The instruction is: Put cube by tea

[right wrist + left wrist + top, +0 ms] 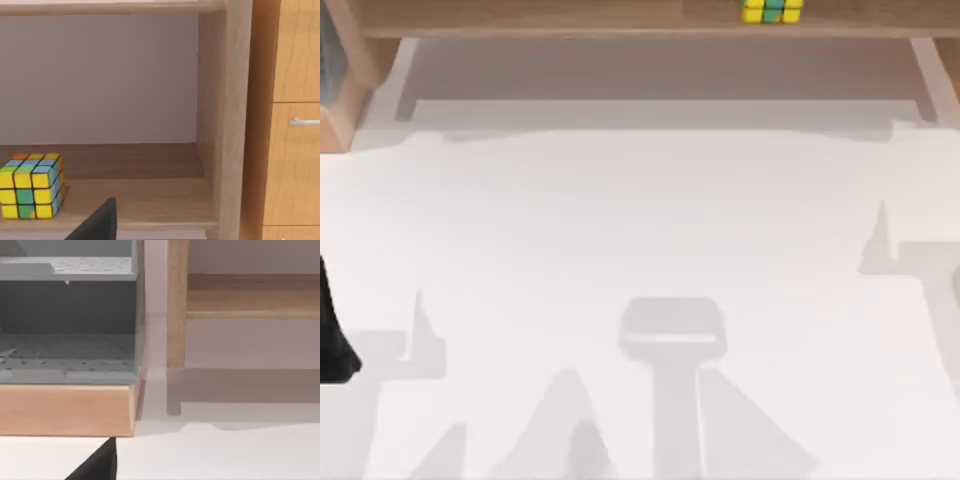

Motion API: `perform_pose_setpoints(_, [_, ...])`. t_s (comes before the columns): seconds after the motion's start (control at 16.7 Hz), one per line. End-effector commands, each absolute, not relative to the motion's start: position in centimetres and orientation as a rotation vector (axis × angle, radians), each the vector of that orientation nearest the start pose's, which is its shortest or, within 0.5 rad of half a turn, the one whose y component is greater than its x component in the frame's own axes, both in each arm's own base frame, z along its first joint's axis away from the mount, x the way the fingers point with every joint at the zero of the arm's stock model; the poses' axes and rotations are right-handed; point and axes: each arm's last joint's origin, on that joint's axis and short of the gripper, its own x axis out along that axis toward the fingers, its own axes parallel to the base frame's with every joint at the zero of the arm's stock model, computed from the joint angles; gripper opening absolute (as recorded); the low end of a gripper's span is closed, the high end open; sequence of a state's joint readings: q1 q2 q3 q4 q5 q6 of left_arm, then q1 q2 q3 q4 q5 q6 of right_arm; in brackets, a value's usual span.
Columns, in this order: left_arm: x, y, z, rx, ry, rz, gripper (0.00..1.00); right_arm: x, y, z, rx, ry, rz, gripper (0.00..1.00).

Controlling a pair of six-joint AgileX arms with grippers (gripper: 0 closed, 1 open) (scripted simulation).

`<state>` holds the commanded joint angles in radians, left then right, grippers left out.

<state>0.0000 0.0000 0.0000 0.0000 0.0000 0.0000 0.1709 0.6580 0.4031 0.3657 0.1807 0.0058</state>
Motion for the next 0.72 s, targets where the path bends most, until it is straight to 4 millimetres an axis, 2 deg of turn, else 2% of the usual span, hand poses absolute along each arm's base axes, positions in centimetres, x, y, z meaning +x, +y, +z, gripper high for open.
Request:
perform_pose_setpoints(0.18, [10.6, -0.1, 16.0, 0.000, 0.000, 0.000, 1.00, 22.0, 4.8, 28.0, 0.013, -0.075, -0.008, 1.00])
perform_pose_setpoints(0.3, [10.6, -0.1, 16.0, 0.000, 0.000, 0.000, 1.00, 26.0, 7.1, 27.3, 0.006, -0.041, -0.009, 1.00])
perform_pose_setpoints(0.54, [10.6, -0.1, 16.0, 0.000, 0.000, 0.000, 1.00, 33.0, 12.5, 23.1, -0.011, 0.014, -0.010, 1.00])
perform_pose_setpoints(0.72, [10.6, -0.1, 16.0, 0.000, 0.000, 0.000, 1.00, 36.4, 16.2, 19.2, -0.016, 0.027, -0.010, 1.00])
